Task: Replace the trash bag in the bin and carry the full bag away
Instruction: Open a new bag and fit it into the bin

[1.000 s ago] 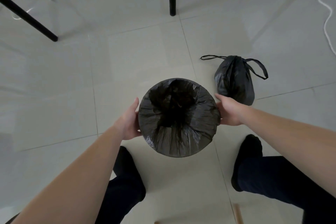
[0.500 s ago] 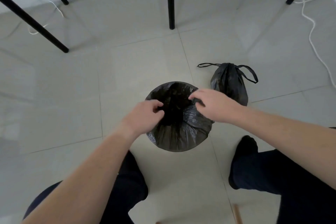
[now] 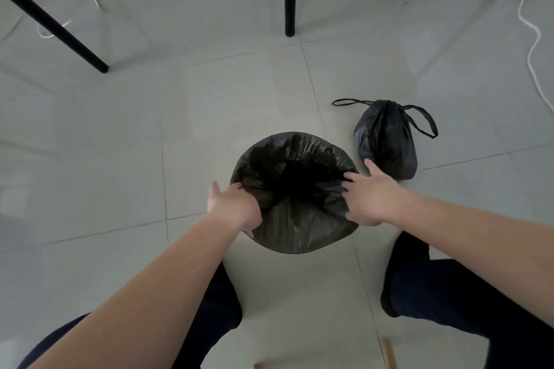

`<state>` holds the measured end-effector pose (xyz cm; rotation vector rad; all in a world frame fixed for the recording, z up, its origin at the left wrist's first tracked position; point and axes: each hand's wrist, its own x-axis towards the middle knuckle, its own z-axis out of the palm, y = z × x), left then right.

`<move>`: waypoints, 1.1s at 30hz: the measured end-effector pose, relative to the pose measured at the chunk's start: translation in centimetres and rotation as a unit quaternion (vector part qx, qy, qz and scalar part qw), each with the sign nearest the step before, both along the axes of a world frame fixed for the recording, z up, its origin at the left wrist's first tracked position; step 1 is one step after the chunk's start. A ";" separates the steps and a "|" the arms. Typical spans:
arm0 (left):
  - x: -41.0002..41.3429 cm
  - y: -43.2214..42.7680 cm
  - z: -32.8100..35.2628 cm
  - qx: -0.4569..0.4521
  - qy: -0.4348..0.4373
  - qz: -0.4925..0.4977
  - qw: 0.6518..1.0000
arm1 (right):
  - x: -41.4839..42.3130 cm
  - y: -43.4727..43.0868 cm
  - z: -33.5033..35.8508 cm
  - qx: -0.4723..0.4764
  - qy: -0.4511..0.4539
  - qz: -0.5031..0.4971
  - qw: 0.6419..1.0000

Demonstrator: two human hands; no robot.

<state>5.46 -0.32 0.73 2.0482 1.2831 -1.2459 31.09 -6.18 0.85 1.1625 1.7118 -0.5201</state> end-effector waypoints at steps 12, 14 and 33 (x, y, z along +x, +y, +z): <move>3.6 -1.1 0.6 -0.039 -0.219 0.021 0.975 | -2.5 1.7 -0.9 0.162 0.259 -0.064 0.950; 3.2 -1.6 -0.4 -0.056 -0.114 -0.024 0.992 | -2.8 1.4 -2.3 0.147 0.210 -0.026 0.966; 1.4 -2.7 -4.6 -0.049 -0.015 -0.101 0.994 | -4.7 0.4 -4.9 -0.029 -0.005 0.048 0.998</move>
